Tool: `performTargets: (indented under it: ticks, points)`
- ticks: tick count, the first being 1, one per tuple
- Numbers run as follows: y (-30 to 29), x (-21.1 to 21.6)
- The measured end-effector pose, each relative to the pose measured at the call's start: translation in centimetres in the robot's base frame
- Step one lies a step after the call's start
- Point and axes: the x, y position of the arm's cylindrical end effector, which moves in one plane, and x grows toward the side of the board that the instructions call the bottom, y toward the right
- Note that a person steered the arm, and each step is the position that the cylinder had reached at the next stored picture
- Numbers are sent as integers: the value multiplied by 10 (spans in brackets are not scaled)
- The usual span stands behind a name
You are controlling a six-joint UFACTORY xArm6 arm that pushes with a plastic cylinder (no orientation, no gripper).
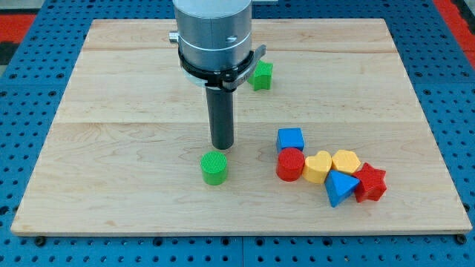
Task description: Move green star diagonally left above green circle
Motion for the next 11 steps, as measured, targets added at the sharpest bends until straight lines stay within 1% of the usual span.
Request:
performTargets:
  ticks: [1,2,3,4,5,6,7,8,9,10,11]
  points:
    - [-13,13]
    - [-11,13]
    - [11,-46]
    - [94,-65]
    - [124,-90]
    - [119,-142]
    - [75,-162]
    - [19,-133]
    - [2,-73]
    - [-21,-96]
    - [-51,-130]
